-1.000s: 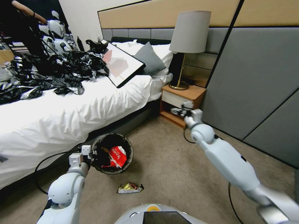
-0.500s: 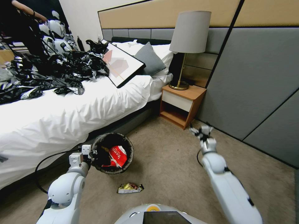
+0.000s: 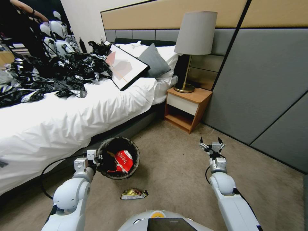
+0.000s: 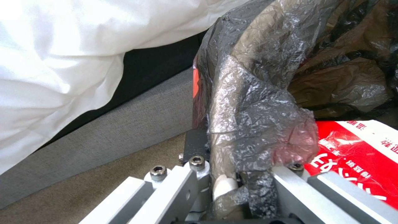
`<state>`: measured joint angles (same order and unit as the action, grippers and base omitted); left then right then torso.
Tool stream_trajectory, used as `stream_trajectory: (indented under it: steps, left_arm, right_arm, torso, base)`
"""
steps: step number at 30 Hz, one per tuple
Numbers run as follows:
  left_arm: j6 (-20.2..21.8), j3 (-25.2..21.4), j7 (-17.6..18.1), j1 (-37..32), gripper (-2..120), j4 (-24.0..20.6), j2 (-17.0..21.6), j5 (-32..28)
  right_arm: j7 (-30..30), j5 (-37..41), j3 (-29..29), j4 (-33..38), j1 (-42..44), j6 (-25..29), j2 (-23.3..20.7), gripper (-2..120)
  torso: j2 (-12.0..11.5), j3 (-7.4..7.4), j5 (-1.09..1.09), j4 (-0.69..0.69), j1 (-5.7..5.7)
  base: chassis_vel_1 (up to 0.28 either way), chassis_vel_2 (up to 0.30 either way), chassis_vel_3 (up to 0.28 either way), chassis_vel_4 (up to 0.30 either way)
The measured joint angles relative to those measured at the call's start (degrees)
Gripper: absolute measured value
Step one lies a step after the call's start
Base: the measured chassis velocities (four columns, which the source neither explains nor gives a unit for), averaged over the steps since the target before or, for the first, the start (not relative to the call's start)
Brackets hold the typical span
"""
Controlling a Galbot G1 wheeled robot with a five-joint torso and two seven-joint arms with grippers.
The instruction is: Pick up the trash bin, then pick up the garbage from the floor and place it into the trash bin.
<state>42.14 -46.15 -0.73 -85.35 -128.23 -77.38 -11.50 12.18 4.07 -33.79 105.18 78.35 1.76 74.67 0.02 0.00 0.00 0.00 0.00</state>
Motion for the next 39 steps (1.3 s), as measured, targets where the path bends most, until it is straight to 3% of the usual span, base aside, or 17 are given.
stream_trajectory:
  steps: [39]
  left_arm:
    - [0.0, -0.4, 0.1, 0.2, 0, 0.8, -0.1, -0.6]
  right_arm:
    - [0.3, 0.0, 2.9, -1.2, -1.0, -0.5, -1.3, 100]
  torso:
    - [0.0, 0.00, 0.00, 0.00, 0.00]
  base:
    - [0.000, 0.000, 0.000, 0.000]
